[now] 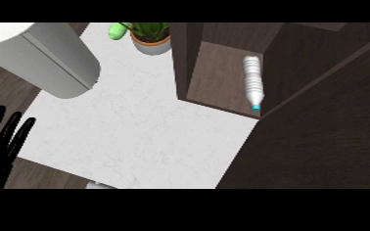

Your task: Pick up the bottled water, place it into the cabinet and close the cabinet

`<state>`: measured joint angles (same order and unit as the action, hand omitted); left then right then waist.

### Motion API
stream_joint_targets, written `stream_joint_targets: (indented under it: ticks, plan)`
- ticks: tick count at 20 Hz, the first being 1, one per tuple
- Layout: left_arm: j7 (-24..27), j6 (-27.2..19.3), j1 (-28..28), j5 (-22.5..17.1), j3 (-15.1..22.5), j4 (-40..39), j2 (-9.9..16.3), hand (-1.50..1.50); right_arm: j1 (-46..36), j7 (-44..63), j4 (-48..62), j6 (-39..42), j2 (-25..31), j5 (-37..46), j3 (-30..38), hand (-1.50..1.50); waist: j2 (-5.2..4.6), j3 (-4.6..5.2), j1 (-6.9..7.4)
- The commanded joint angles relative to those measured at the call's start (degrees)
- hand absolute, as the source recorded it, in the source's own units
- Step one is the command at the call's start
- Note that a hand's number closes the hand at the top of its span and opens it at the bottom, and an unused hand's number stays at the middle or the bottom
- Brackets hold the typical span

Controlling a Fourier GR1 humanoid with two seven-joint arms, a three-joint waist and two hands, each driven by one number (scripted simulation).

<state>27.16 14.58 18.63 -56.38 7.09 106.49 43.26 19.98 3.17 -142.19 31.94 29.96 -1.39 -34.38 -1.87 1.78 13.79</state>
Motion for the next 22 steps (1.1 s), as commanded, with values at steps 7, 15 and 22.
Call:
stream_joint_targets:
  ticks: [7,15,22]
  plan:
    - [-0.3,1.3,-1.1,-0.8,-1.2,-0.7,1.0,-1.5,-1.2,3.8,2.2,-0.3,-4.9,-5.4,-7.5,1.5,-2.29,-0.15,1.64]
    - [-0.2,2.3,-1.9,-0.9,-1.7,-0.5,1.4,-1.5,-2.2,5.6,5.2,-2.7,-7.4,-9.3,-4.4,1.5,-2.69,-0.36,2.76]
    - [-0.3,3.0,-2.1,-1.2,-1.6,-1.4,1.2,-1.5,-10.7,10.5,8.1,-4.7,-9.3,-7.3,1.7,1.5,-2.0,-0.38,2.56]
